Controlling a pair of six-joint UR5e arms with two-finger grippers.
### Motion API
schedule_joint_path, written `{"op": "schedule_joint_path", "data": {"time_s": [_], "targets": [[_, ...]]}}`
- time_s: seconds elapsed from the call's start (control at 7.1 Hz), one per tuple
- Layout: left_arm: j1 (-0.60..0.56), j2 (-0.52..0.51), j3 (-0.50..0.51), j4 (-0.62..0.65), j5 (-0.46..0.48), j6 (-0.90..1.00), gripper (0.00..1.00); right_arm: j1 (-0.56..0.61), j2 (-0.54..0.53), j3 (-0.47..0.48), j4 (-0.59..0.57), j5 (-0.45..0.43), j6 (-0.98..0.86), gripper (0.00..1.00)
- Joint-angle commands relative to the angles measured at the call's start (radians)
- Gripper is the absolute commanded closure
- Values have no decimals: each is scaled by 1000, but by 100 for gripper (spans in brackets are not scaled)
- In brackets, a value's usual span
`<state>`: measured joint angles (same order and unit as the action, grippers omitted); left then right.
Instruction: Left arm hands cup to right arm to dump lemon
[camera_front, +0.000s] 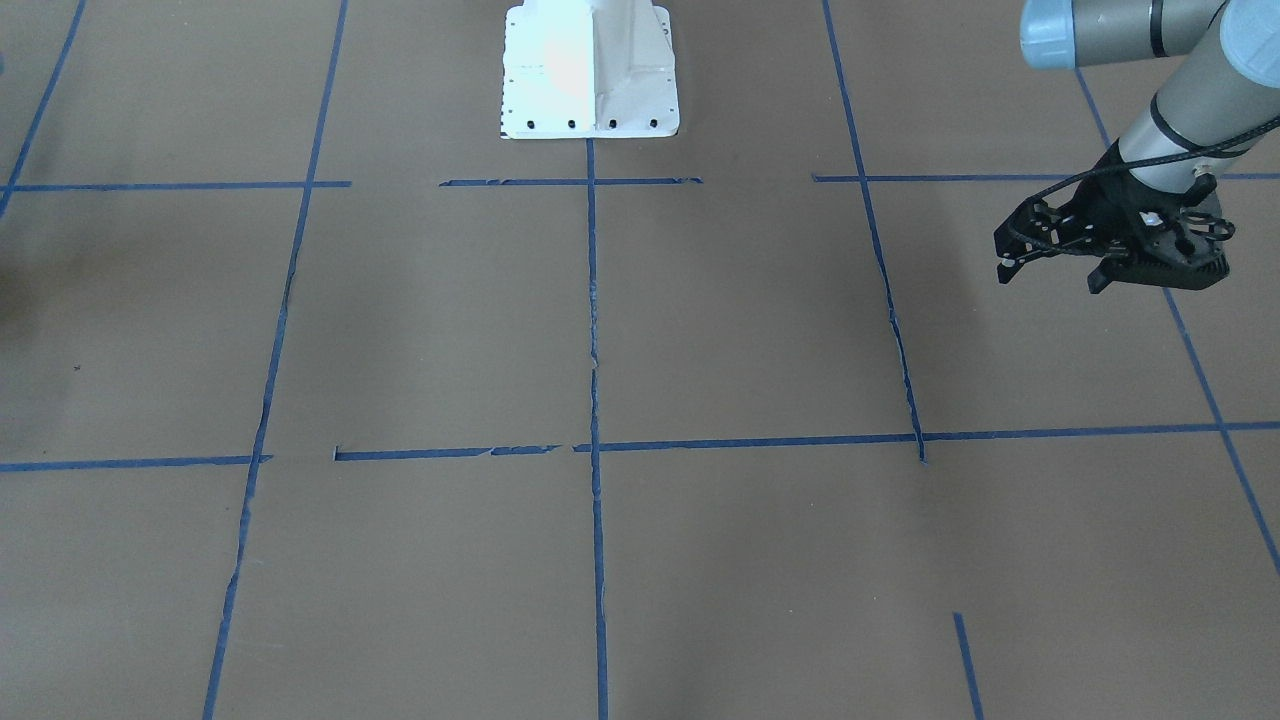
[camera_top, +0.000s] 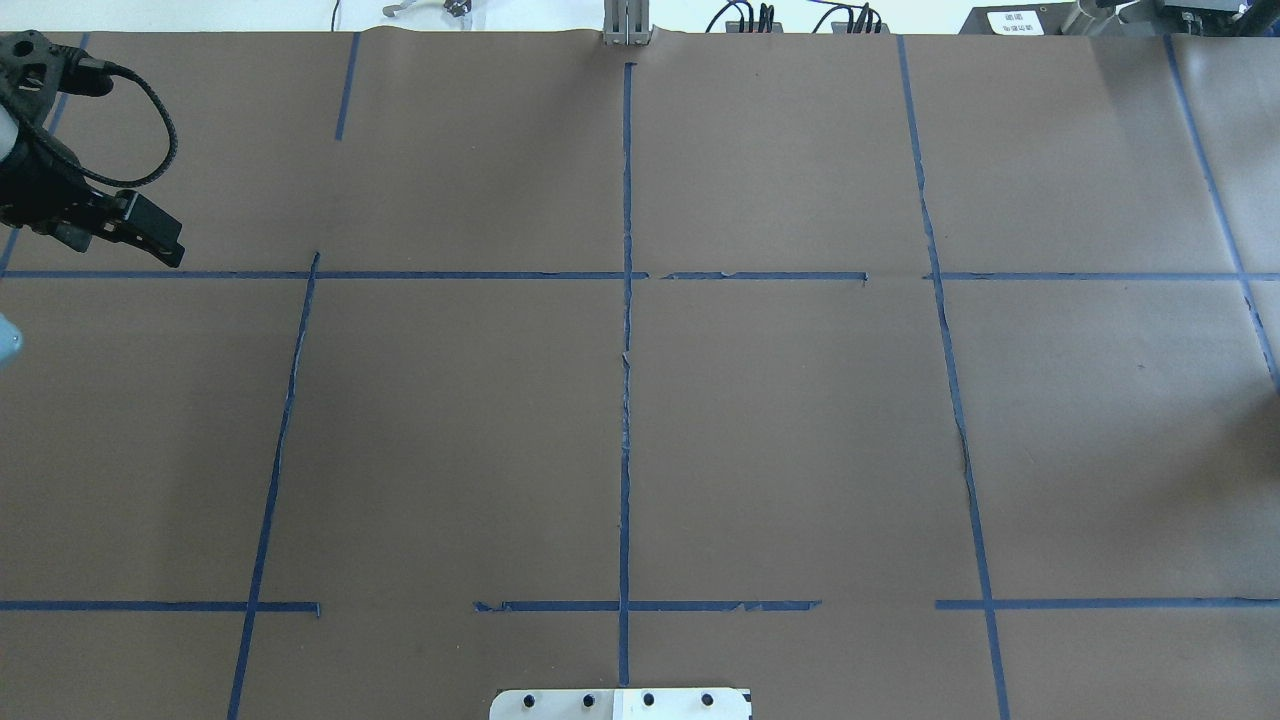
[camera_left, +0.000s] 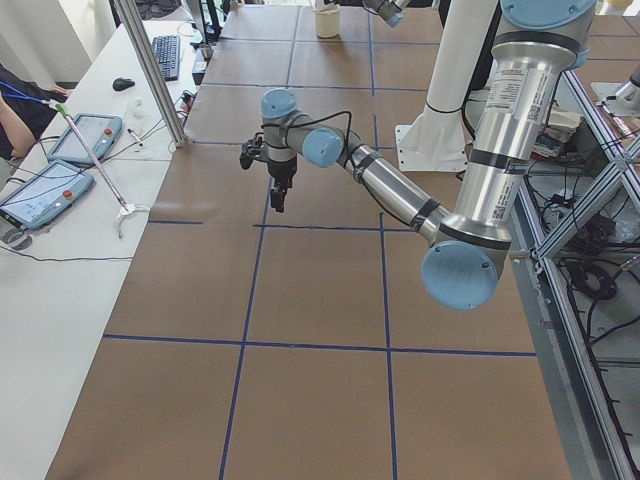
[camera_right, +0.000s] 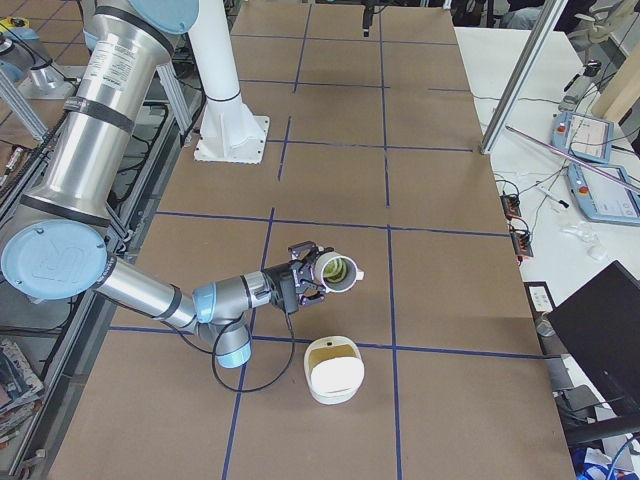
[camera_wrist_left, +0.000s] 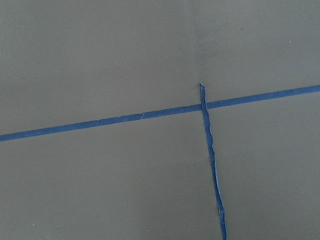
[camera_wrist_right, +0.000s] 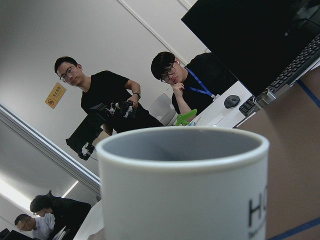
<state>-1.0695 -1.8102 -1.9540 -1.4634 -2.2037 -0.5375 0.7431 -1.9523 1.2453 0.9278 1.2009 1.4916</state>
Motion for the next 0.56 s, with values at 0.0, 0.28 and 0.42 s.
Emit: {"op": "schedule_joint_path", "data": {"time_s": [0.0, 0.28, 0.42], "targets": [[2, -14, 13, 0, -1, 1, 0, -1, 9, -90, 133, -1, 196, 100], [2, -17, 13, 0, -1, 1, 0, -1, 26, -124, 198, -7, 374, 100], [2, -18, 13, 0, 1, 1, 0, -1, 35, -132, 212, -11, 459, 100]]}}
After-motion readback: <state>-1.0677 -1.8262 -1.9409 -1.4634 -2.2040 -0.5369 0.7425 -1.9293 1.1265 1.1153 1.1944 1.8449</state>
